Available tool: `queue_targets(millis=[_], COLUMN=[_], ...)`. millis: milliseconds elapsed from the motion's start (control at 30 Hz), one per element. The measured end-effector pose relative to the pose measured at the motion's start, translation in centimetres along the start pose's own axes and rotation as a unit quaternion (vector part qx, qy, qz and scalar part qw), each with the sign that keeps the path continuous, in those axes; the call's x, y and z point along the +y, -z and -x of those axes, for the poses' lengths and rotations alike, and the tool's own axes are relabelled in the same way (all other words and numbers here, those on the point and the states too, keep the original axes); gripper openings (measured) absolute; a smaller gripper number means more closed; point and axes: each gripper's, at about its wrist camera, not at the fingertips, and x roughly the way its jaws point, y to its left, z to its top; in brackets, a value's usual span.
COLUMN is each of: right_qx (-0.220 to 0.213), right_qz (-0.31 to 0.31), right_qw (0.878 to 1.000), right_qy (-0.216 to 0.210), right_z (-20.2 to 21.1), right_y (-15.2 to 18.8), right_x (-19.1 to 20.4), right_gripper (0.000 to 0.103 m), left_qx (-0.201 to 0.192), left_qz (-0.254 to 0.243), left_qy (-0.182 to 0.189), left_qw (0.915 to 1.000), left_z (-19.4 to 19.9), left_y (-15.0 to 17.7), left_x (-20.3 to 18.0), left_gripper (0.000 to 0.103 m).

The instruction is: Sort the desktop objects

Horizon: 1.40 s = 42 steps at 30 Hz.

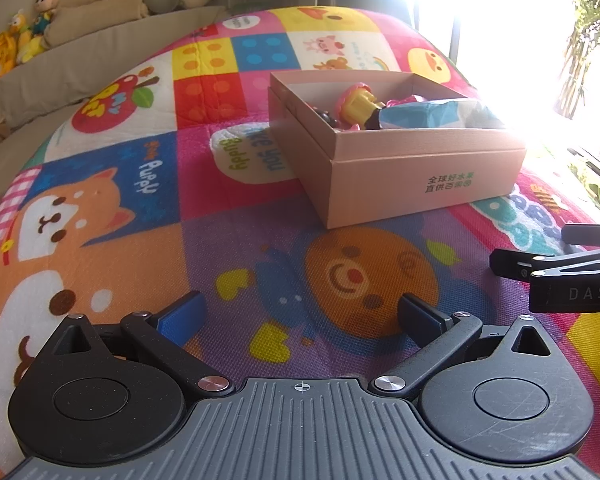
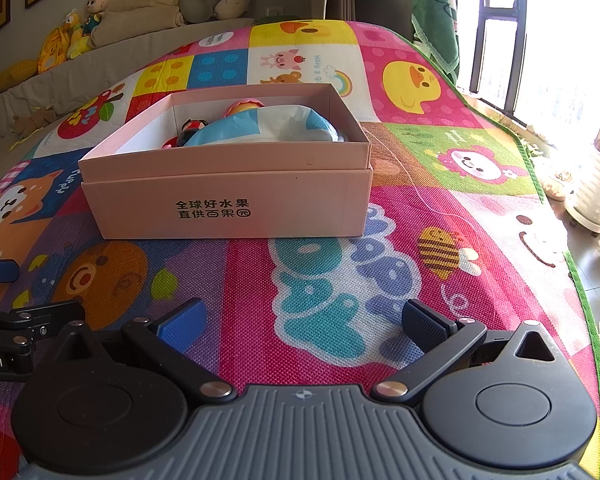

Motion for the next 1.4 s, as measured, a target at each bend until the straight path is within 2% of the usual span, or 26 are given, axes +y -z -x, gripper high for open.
queue_targets(millis=[1400], right_qx=[0.0], right_qz=[0.0], right_qw=[1.0], right_qy=[0.0], right_z=[-0.02], right_y=[-0.04], right_x=[0.06], right_gripper=[0.103], left_qx=[0.004], left_qz=[-0.004], left_qy=[0.003], left_qw=[1.0], left_z=[-0.1], left_y=[0.02], left_x=[-0.17], left_gripper=[0.103])
